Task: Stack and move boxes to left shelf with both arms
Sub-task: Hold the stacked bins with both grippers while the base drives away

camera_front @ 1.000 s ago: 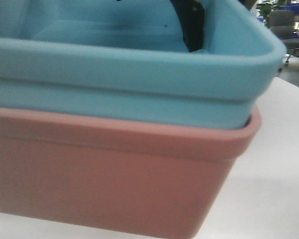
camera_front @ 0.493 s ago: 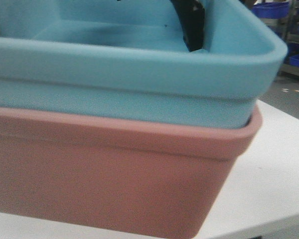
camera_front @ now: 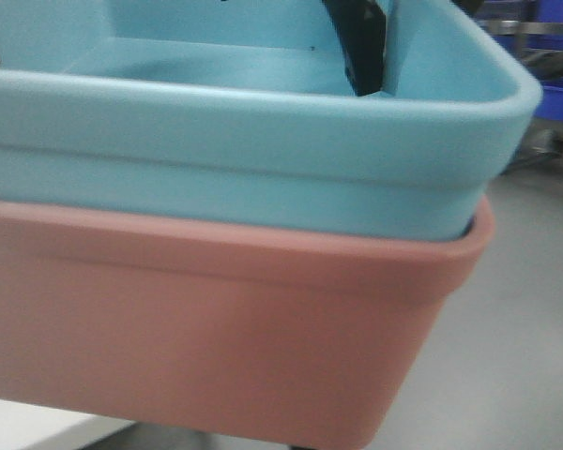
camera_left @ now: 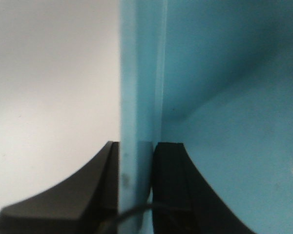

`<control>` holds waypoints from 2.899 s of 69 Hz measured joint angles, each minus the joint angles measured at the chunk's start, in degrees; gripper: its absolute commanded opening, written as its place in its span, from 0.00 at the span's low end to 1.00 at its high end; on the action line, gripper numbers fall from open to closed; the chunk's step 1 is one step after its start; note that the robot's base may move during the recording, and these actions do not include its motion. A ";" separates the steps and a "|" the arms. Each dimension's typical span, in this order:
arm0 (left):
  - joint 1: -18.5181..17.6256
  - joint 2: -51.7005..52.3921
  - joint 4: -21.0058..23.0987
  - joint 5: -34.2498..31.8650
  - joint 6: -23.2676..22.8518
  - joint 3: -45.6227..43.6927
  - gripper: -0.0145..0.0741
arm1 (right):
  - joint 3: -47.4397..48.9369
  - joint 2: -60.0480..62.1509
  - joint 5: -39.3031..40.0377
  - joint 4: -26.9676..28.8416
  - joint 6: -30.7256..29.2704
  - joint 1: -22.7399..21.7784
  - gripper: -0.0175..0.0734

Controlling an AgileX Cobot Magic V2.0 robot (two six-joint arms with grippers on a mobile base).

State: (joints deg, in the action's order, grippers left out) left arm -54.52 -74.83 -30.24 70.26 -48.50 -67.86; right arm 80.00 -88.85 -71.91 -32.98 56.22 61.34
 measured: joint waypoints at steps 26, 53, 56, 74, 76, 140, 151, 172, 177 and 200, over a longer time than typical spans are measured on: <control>0.00 -0.10 0.00 -0.09 0.00 0.00 0.15 | 0.00 0.00 0.00 0.00 0.00 0.00 0.25; 0.00 -0.10 0.00 -0.09 0.00 0.00 0.15 | 0.00 0.00 0.00 -0.02 0.00 0.00 0.25; 0.00 -0.10 0.00 -0.09 0.00 0.00 0.15 | 0.00 0.00 0.00 -0.02 0.00 0.00 0.25; 0.00 -0.10 0.00 -0.09 0.00 0.00 0.15 | 0.00 0.00 0.00 -0.02 0.00 0.00 0.25; 0.00 -0.10 0.00 -0.09 0.00 0.00 0.15 | 0.00 0.00 0.00 -0.02 0.00 0.00 0.25; 0.00 -0.10 0.00 -0.09 0.00 0.00 0.15 | 0.00 0.00 0.00 -0.02 0.00 0.00 0.25; 0.00 -0.10 0.00 -0.09 0.00 0.00 0.15 | 0.00 0.00 0.00 -0.02 0.00 0.00 0.25; 0.00 -0.10 0.00 -0.09 0.00 0.09 0.15 | 0.00 0.00 0.00 -0.02 0.09 0.00 0.25; 0.00 -0.10 0.00 -0.09 0.00 0.09 0.15 | 0.00 0.00 0.00 -0.02 0.09 0.00 0.25; 0.00 -0.10 0.00 -0.09 0.00 0.09 0.15 | 0.00 0.00 0.00 -0.02 0.09 0.00 0.25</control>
State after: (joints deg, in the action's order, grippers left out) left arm -54.52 -74.93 -30.24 70.17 -48.50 -67.77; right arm 80.00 -88.85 -71.91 -33.01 56.32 61.34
